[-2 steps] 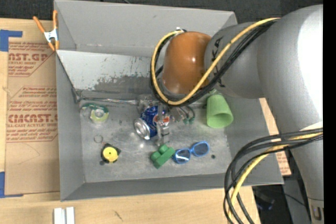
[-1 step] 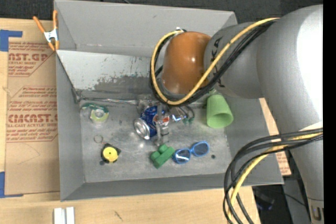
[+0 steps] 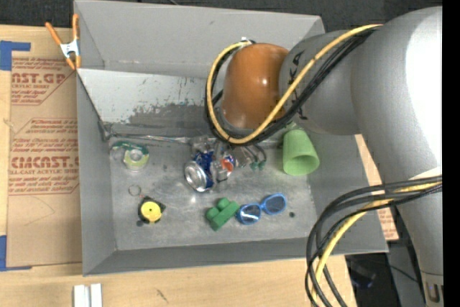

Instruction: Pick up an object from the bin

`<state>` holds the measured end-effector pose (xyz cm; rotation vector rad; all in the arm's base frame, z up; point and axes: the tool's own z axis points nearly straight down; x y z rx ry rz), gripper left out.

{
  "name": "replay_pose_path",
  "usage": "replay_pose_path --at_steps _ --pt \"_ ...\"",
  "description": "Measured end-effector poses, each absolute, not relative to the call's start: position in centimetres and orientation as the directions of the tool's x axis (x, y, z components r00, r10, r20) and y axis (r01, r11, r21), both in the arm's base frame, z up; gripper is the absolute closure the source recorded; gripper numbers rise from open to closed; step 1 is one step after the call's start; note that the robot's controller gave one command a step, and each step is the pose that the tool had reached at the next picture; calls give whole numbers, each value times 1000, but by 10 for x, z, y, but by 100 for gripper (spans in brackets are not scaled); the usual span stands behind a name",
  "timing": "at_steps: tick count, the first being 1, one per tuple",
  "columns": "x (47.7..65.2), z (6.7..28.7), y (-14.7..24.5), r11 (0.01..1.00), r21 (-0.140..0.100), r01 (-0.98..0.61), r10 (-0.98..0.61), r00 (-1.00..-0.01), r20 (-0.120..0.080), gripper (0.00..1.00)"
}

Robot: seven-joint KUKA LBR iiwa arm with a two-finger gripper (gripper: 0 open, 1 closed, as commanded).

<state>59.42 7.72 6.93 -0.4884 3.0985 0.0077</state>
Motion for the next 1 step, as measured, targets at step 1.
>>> replay_pose_path --at_steps 1 --pt "596 136 78 952 -1 -307 -307 -952 -9 100"
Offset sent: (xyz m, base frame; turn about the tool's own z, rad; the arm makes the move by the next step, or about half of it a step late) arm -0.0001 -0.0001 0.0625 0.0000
